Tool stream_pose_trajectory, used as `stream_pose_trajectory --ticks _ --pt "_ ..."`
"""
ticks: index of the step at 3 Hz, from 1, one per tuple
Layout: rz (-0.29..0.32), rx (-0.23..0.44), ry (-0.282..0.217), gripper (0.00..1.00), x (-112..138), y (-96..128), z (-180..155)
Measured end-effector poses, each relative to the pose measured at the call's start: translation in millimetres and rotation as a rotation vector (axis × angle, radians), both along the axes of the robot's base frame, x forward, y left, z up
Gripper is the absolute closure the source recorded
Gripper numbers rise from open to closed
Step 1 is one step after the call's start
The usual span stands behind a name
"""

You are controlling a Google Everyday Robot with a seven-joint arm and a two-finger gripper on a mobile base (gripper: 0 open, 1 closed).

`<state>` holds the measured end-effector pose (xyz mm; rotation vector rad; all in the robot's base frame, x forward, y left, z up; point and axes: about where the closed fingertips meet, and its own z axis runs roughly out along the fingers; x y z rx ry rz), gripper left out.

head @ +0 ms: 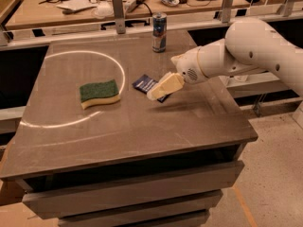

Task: Move rxbar blueberry near sponge

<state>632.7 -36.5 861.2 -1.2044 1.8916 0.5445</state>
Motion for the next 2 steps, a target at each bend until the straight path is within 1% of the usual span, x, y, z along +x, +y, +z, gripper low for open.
stream_pose_trajectory --ticks 1,2 --pt "-0.049 -0.019 0.023 0.00 -3.9 0.9 -10.3" --pt "-0.062 -0.024 0.032 0.02 -6.7 2.8 -19.3"
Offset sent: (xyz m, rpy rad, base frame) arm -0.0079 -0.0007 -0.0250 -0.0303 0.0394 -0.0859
